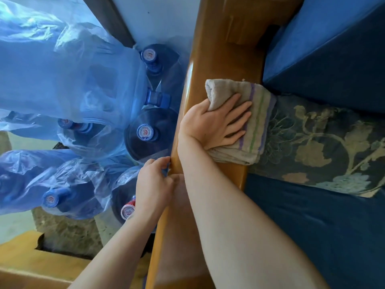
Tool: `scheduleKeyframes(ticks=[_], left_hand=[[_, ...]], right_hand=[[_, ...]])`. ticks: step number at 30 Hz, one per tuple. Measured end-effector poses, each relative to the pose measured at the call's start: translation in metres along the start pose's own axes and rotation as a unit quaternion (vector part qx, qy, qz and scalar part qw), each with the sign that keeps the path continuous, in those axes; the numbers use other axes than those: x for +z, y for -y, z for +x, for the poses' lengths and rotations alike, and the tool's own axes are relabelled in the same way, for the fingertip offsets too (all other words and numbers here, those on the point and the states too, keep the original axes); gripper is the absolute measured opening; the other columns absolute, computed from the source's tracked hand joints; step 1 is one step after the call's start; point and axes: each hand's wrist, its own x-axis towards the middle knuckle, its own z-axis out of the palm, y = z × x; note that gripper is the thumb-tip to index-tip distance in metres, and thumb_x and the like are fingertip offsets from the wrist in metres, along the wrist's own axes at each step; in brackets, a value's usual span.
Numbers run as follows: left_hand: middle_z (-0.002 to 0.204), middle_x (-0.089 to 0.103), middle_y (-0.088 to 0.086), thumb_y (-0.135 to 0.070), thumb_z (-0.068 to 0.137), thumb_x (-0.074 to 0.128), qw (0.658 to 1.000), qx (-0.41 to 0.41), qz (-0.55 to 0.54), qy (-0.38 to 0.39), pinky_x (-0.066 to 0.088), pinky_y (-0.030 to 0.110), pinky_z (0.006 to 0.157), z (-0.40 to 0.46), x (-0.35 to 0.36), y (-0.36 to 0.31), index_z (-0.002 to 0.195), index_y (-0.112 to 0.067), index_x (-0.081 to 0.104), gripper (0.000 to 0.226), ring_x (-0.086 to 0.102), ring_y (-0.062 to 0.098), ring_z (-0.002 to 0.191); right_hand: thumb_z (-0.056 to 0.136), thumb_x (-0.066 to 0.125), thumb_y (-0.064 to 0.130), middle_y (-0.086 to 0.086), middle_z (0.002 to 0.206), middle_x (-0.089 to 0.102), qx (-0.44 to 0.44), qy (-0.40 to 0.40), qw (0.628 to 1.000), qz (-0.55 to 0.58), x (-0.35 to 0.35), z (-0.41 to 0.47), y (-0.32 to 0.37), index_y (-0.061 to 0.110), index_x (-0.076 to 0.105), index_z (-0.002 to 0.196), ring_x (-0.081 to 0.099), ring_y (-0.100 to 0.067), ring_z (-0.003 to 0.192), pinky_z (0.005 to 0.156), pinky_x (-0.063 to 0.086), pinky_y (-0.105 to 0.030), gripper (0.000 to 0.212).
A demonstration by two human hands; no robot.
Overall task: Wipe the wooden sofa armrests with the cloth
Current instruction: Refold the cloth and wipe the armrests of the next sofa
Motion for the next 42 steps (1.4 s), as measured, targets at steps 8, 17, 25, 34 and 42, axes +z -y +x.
scheduleKeyframes(ticks=[8, 17, 25, 34, 42], left_hand=[[0.116, 0.063, -0.003, -0.038, 0.073, 0.088, 1.0, -0.011, -0.002, 0.029, 0.051, 0.043, 0.092, -0.001, -0.009, -0.004, 0.13, -0.027, 0.068, 0.061, 0.06, 0.022, 0.114], [0.126, 0.055, 0.012, -0.014, 0.099, 0.055, 0.998, 0.062, 0.008, 0.013, 0.047, 0.049, 0.101, -0.032, -0.001, -0.006, 0.151, -0.018, 0.044, 0.054, 0.052, 0.034, 0.119], [0.137, 0.058, -0.006, -0.003, 0.095, 0.045, 0.99, 0.083, -0.112, -0.029, 0.041, 0.023, 0.101, -0.08, -0.005, 0.022, 0.153, -0.03, 0.046, 0.064, 0.055, 0.011, 0.124], [0.152, 0.054, -0.007, -0.039, 0.105, 0.05, 0.974, 0.006, -0.222, 0.033, 0.039, 0.027, 0.115, -0.119, 0.0, 0.045, 0.157, -0.031, 0.038, 0.053, 0.05, 0.005, 0.136], [0.158, 0.044, -0.013, -0.056, 0.104, 0.04, 0.989, 0.032, -0.136, 0.058, 0.024, 0.02, 0.112, -0.125, -0.001, 0.039, 0.154, -0.033, 0.043, 0.055, 0.036, -0.003, 0.141]], right_hand=[[0.099, 0.03, 0.053, -0.006, 0.174, 0.016, -0.246, 0.004, 0.96, -0.137, 0.012, 0.038, 0.022, 0.028, 0.025, 0.164, 0.011, -0.027, 0.16, 0.127, 0.004, -0.052, 0.07], [0.096, 0.036, 0.055, -0.001, 0.175, 0.016, -0.502, 0.109, 0.831, -0.214, -0.011, 0.07, -0.011, 0.035, 0.031, 0.161, 0.012, -0.026, 0.16, 0.129, 0.004, -0.052, 0.068], [0.093, 0.042, 0.054, -0.002, 0.173, 0.023, -0.523, 0.138, 0.816, -0.203, -0.047, -0.016, -0.121, 0.032, 0.034, 0.16, 0.017, -0.024, 0.159, 0.129, 0.009, -0.053, 0.071], [0.094, 0.042, 0.056, -0.003, 0.175, 0.01, -0.441, 0.151, 0.862, -0.198, -0.06, -0.166, -0.25, 0.029, 0.013, 0.167, 0.006, -0.023, 0.162, 0.13, 0.003, -0.052, 0.083], [0.086, 0.053, 0.059, 0.0, 0.175, 0.015, -0.459, 0.227, 0.832, -0.214, -0.09, -0.199, -0.295, 0.034, 0.026, 0.164, 0.013, -0.023, 0.161, 0.129, 0.003, -0.051, 0.086]])
